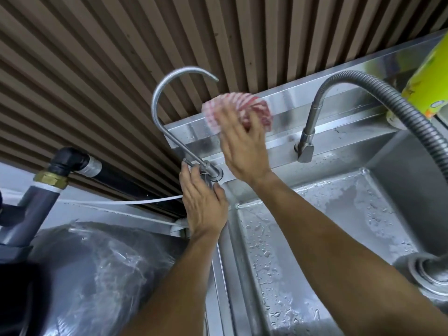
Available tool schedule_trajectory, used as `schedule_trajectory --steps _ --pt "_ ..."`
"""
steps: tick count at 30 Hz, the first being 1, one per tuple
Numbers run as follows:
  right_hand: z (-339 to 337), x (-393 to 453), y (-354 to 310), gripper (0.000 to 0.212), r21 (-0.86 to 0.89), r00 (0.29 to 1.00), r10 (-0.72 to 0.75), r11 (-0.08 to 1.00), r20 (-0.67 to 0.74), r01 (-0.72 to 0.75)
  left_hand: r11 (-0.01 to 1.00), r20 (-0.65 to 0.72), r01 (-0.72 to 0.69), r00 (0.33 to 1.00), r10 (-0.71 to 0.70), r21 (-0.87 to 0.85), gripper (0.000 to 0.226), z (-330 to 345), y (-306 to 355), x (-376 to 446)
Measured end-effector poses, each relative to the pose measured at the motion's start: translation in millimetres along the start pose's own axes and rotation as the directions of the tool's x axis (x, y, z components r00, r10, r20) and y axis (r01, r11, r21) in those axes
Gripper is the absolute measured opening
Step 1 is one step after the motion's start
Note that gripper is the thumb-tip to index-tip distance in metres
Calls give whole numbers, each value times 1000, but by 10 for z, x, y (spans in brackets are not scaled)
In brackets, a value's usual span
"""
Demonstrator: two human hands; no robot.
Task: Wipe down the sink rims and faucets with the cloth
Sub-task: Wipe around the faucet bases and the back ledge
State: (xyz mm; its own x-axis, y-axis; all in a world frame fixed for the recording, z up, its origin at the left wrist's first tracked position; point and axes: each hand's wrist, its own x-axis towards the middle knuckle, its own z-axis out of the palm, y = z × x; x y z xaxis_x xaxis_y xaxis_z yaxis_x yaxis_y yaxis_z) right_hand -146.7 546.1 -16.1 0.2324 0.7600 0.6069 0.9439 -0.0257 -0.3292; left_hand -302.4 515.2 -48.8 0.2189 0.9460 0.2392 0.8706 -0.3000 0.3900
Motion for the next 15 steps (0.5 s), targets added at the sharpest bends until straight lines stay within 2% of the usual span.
schedule_trajectory --steps 2,3,4,5,6,7,8,9,10,12,13,15 --pt "133 -95 56 61 -198 956 -282 936 78 292 999 55 36 998 -37 19 70 -1 12 5" --pt "126 -101 87 62 -226 940 -329 912 92 342 998 62 49 997 -50 26 70 -1 15 7" --pt "105 -77 141 62 -229 949 -306 921 77 315 998 59 56 997 -57 26 70 -3 13 10" --pt "65 -48 194 61 -228 980 -194 953 40 198 998 50 60 997 -61 19 68 -4 10 6" --pt "12 -17 246 61 -200 1000 5 980 -18 -9 998 48 62 997 -62 6 67 -8 14 8" --pt "-46 9 301 60 -162 971 233 958 -53 -238 998 52 64 997 -64 -14 65 -19 21 11" --pt "-84 26 343 60 -143 918 391 907 -67 -397 996 62 74 996 -71 -46 64 -32 24 18" --pt "-103 31 352 60 -144 897 438 886 -60 -442 993 66 82 995 -77 -87 62 -41 23 27" --pt "-93 11 319 59 -154 924 380 911 -49 -382 988 61 80 995 -73 -129 59 -51 26 34" --pt "28 -82 207 56 -182 998 68 981 18 -64 981 31 79 997 -75 -175 55 -60 23 35" --pt "104 -128 162 57 -185 991 -114 975 73 126 979 9 85 996 -85 -185 55 -62 24 27" --pt "221 -197 135 64 -187 909 -382 893 163 409 979 -33 80 996 -88 -186 53 -71 18 -6"
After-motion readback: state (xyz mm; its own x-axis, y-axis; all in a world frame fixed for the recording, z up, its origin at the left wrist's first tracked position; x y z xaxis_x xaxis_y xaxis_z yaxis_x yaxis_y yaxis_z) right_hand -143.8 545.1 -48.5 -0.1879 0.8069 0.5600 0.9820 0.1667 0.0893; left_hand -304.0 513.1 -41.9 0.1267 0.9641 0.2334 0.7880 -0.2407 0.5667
